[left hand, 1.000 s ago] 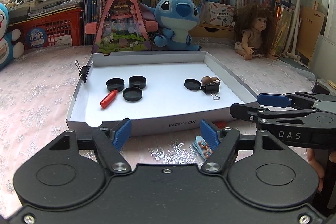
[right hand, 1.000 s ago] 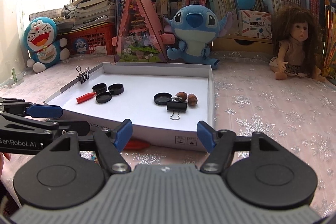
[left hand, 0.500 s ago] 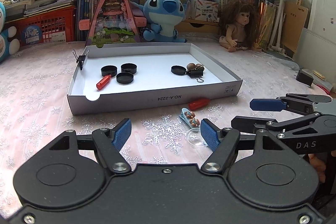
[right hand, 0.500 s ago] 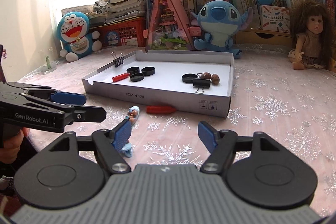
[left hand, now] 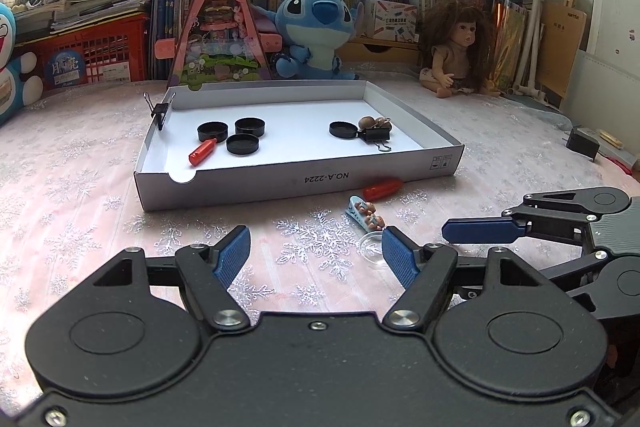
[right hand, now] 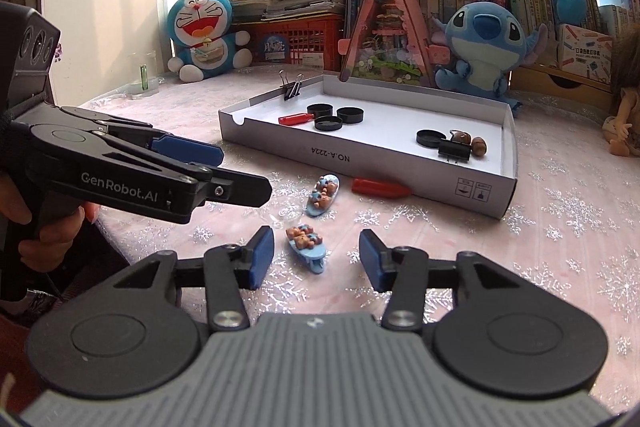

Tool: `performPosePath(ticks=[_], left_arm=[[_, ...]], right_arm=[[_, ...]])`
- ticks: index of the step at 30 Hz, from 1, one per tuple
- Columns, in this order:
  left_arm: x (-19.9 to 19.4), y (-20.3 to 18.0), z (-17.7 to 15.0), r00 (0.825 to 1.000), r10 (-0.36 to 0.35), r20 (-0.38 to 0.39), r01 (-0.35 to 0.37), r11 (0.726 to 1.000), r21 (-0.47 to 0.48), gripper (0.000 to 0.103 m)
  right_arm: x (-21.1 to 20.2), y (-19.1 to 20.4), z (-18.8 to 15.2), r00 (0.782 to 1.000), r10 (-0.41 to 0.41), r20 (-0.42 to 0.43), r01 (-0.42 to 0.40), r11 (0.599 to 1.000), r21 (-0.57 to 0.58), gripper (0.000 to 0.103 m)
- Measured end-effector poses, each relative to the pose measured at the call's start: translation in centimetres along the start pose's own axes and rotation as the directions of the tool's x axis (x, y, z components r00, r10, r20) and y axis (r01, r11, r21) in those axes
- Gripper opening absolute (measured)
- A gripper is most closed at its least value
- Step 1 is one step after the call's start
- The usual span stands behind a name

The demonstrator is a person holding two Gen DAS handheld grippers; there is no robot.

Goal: Organize rigid objects

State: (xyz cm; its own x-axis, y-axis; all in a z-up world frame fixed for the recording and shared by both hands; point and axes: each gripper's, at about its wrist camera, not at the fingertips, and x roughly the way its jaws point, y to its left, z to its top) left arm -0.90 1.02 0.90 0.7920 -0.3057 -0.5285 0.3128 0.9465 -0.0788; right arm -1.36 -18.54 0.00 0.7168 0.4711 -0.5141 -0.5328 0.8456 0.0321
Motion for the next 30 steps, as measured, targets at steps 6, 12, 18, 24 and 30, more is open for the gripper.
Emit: performPosePath(ticks=[6, 12, 18, 24, 30], left_arm=[[0.2, -0.1, -0.1, 1.000, -0.006, -0.006, 0.006, 1.000, 0.000, 0.071], [0.3, -0.1, -0.3, 1.000, -0.015, -0.005, 0.015, 1.000, 0.000, 0.071], [0.3, -0.6, -0.5, 0.999, -0.036, 0.002, 0.036, 0.999, 0.020, 0.071], [0.5, -1.0, -0.8, 0.999, -0.040, -0.005, 0.040, 0.999, 0.035, 0.071], [0.7, -1.1, -1.0, 0.999, -0.046, -0.016, 0.047, 0.998, 0.031, 0.069]], right_arm=[[0.5, -0.1, 0.0, 1.000, -0.003, -0.002, 0.003, 1.000, 0.008, 0.039], [0.5, -0.6, -0.1, 1.000, -0.028, 0.003, 0.028, 0.999, 0.026, 0.031], [0.5, -0.9, -0.2, 0.997, -0.078, 0.008, 0.078, 0.996, 0.036, 0.030], [0.7, -1.7, -0.2, 0.991, -0.137, 0.004, 0.137, 0.989, 0.055, 0.032], [1.0, -1.8, 0.0, 0.993, -0.118, 0.008, 0.118, 0.993, 0.028, 0.050]])
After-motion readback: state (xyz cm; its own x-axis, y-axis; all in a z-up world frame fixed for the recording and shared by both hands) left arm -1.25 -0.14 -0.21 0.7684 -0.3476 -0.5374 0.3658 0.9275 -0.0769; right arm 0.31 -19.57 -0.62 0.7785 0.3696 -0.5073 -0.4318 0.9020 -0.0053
